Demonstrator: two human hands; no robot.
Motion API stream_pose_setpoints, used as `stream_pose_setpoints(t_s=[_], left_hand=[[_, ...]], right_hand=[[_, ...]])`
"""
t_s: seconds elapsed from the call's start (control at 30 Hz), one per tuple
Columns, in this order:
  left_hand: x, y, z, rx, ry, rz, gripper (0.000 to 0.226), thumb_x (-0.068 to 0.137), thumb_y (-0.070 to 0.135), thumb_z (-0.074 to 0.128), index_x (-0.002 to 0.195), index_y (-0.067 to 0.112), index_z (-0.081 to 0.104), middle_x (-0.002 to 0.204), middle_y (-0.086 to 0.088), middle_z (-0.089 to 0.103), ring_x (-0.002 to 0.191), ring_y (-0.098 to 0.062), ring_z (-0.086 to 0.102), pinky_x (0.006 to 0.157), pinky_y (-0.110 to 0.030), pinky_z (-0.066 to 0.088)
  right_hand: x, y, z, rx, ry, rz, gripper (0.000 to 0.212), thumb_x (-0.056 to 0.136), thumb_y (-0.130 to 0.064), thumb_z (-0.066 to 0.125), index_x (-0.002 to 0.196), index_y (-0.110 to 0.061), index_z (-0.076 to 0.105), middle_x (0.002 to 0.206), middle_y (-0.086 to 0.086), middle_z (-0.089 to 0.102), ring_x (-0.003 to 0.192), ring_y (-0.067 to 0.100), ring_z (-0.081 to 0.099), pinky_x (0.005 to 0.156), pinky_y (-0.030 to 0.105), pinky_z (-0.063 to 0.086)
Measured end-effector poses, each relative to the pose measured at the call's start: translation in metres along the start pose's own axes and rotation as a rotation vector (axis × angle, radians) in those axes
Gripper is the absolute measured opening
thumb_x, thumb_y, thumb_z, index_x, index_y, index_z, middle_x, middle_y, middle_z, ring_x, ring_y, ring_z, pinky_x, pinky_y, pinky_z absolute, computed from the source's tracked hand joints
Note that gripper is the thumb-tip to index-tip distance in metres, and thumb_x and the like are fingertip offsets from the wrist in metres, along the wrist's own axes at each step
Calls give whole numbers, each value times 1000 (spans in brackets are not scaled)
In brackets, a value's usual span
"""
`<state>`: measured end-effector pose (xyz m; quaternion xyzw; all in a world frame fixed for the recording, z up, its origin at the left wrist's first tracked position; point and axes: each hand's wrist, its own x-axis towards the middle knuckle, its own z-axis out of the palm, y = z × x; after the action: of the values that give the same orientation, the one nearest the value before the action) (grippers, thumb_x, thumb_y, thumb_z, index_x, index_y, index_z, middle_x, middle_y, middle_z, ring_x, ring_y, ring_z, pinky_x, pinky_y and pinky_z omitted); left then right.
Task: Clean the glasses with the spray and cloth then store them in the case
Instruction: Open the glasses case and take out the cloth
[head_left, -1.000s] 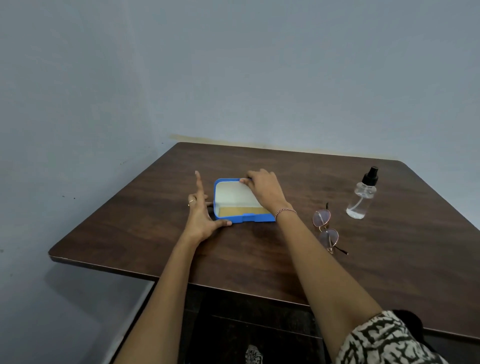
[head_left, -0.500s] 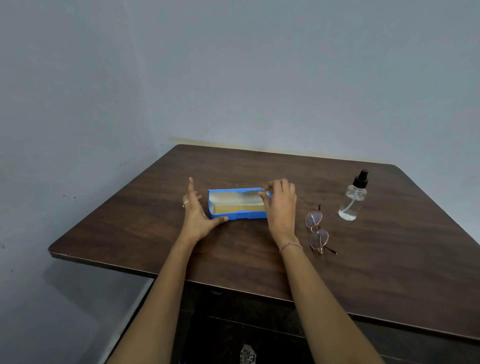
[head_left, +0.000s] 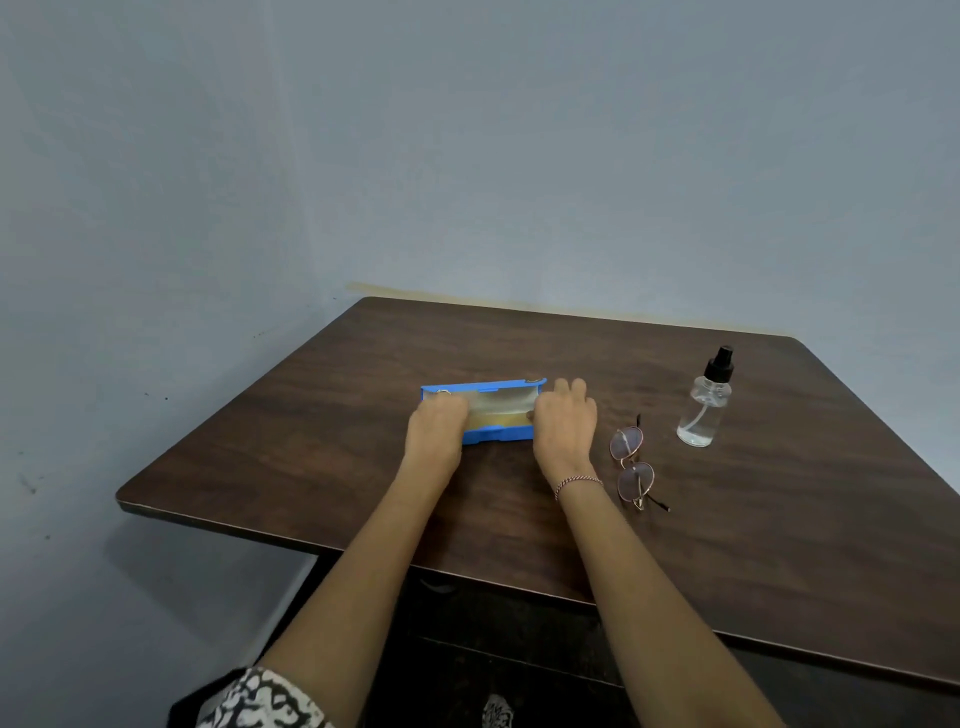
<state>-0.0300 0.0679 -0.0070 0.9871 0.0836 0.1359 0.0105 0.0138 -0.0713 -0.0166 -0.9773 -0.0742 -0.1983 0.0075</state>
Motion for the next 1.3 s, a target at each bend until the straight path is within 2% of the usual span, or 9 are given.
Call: stream_pose_setpoints(t_s=[0.07,0.2,0.27,0.37,0.5,0.63,0.77,1.0,1.3], left_hand=[[7,3,-1,47,-43,28,25,82,-12,51,100,2,59,109,-14,61,99,-30,61,78,-33,48],[14,4,-1,146,-39,74,27,83,-11,52,101,7,61,110,-11,63,101,-27,62,78,-32,47],[15,4,-4,202,-43,92,26,83,-9,55,98,11,62,107,-7,65,101,-24,63,75,-30,47],[15,2,-5,253,-70,115,25,81,-8,57,79,17,55,92,-3,64,93,-20,65,63,-27,40],[16,-2,-4,238,-37,129,29,80,-4,60,99,18,58,102,0,66,94,-20,65,64,-27,39],[21,-1,-3,236,-37,137,32,80,-3,62,105,18,60,110,-2,65,102,-22,63,75,-29,48],[26,-1,2,201,-35,119,29,82,-6,58,104,13,60,111,-5,63,103,-23,62,78,-30,49],[24,-1,11,140,-14,81,23,87,-6,53,103,9,60,111,-8,61,101,-21,60,78,-28,48],[29,0,9,103,-40,58,27,87,-7,52,109,8,58,119,-9,58,110,-22,58,86,-29,47]], right_hand=[[3,-2,-4,-29,-35,-20,17,86,-5,57,99,-14,64,105,4,57,103,24,46,73,29,36],[11,-6,-9,-41,-91,-20,23,82,-1,57,101,-12,62,107,5,58,104,24,47,75,30,39],[13,-7,-9,-46,-112,-14,22,84,-1,55,102,-11,62,107,5,59,103,23,48,73,29,39],[16,-8,-7,-44,-116,-1,23,86,0,51,102,-12,62,105,5,60,102,22,49,71,28,38],[20,-9,-6,4,-131,44,22,88,-1,52,104,-12,62,105,4,62,103,21,50,68,27,40],[18,-6,-2,120,-148,87,20,89,-4,57,108,-8,62,109,7,62,108,23,50,66,29,40],[14,-2,1,216,-123,128,16,87,1,58,99,-5,65,102,10,63,99,25,56,64,30,42],[11,-3,2,298,-102,179,10,88,-12,63,95,-7,67,95,8,65,93,23,59,68,32,50],[6,0,6,392,-77,201,13,87,-11,59,93,-6,69,97,9,65,95,27,59,68,31,45]])
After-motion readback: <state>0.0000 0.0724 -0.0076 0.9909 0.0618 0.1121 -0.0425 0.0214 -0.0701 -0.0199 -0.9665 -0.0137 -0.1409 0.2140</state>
